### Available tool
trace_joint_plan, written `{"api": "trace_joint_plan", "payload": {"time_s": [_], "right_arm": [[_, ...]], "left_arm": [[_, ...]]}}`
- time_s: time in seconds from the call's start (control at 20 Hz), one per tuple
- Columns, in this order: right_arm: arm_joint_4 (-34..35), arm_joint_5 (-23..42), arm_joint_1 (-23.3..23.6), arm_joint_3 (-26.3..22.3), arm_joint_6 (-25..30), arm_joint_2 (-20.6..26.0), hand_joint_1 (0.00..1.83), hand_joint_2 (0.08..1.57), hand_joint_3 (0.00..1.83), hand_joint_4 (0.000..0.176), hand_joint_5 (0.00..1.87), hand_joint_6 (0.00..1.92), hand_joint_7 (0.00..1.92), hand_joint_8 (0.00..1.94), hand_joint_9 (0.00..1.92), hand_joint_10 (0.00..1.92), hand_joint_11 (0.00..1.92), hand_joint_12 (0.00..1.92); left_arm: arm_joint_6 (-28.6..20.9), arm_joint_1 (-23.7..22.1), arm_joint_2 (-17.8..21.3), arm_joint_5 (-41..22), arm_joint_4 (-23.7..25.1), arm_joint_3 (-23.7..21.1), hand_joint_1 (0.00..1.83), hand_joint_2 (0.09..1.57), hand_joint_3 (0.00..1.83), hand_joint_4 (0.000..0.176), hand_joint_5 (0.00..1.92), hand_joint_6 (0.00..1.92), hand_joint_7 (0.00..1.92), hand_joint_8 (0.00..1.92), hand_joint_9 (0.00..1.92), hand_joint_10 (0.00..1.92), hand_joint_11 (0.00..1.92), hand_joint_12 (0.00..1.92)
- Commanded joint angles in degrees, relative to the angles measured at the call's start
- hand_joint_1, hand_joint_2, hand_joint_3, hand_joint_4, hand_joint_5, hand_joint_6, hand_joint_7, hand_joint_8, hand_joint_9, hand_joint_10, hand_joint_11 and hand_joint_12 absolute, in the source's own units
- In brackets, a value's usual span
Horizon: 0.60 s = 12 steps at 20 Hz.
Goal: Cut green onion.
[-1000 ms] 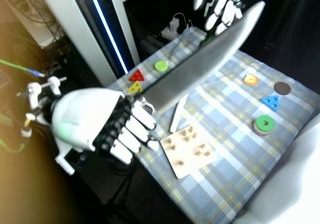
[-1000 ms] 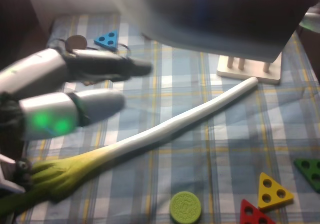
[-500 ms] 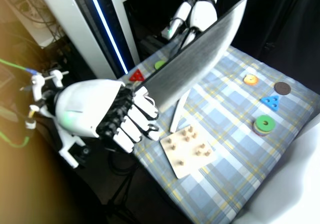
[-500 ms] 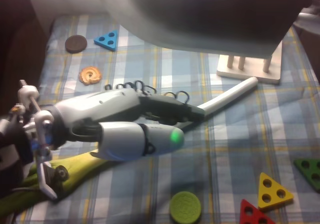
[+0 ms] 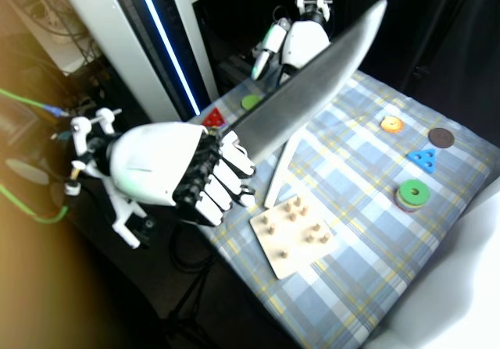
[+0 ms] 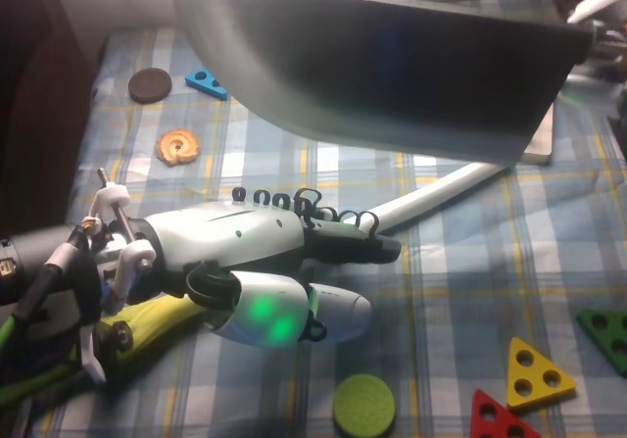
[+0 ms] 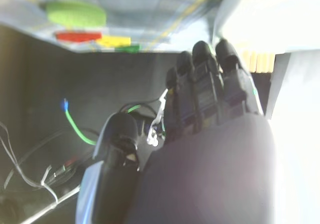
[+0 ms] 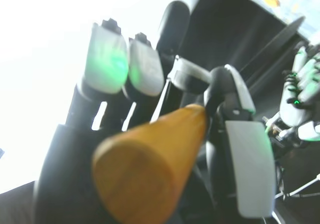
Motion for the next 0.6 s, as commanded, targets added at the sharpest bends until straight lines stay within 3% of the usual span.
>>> {"api": "trace_joint_plan", "payload": {"time_s": [0.0,0.05,0.1,0.35,0.45,0.5,0.55], "right_arm": [[1.94,8.2,0.23,0.12,0.65,0.35,0.56,1.36,0.0,0.038,1.09,1.92,1.38,1.94,1.49,1.92,1.48,1.92],[2.04,8.15,-0.23,0.05,0.66,0.37,0.58,1.36,0.0,0.04,1.01,1.92,1.26,1.94,1.4,1.92,1.41,1.92],[2.05,7.79,-0.73,-0.09,0.66,0.49,0.59,1.36,0.0,0.043,1.04,1.92,1.26,1.94,1.39,1.92,1.39,1.92],[1.96,4.43,-1.77,0.58,0.66,0.8,0.64,1.36,0.0,0.047,1.04,1.92,1.45,1.94,1.59,1.92,1.59,1.92],[1.76,2.15,-1.81,1.46,0.64,0.81,0.72,1.35,0.0,0.03,1.0,1.92,1.43,1.94,1.59,1.92,1.59,1.92],[1.6,1.3,-1.81,1.88,0.64,0.8,0.72,1.35,0.0,0.03,1.0,1.92,1.43,1.94,1.59,1.92,1.59,1.92],[1.37,0.0,-1.8,2.42,0.64,0.69,0.74,1.34,0.0,0.0,0.99,1.92,1.43,1.94,1.59,1.92,1.59,1.92]], "left_arm": [[0.6,-0.64,-0.12,-4.06,-0.6,-0.44,0.0,1.39,0.0,0.0,0.22,0.0,0.28,0.01,0.25,0.01,0.03,0.23],[0.98,-0.64,-0.07,-3.71,-0.59,-0.6,0.0,1.38,0.0,0.0,0.19,0.0,0.23,0.0,0.2,0.0,0.01,0.23],[0.98,-0.63,-0.13,-3.38,-0.59,-0.68,0.0,1.37,0.0,0.0,0.18,0.0,0.22,0.0,0.2,0.0,0.02,0.23],[0.99,-0.63,-0.28,-2.74,-0.49,-0.73,0.0,1.35,0.0,0.0,0.17,0.0,0.22,0.0,0.22,0.0,0.05,0.24],[0.99,-0.63,-0.3,-2.75,-0.5,-0.74,0.0,1.35,0.0,0.0,0.18,0.01,0.22,0.01,0.22,0.01,0.05,0.24],[0.99,-0.63,-0.33,-2.74,-0.51,-0.75,0.0,1.35,0.0,0.0,0.18,0.01,0.22,0.01,0.22,0.01,0.05,0.24],[0.98,-0.57,-0.42,-2.72,-0.51,-0.78,0.0,1.35,0.0,0.0,0.19,0.01,0.23,0.01,0.24,0.02,0.08,0.25]]}}
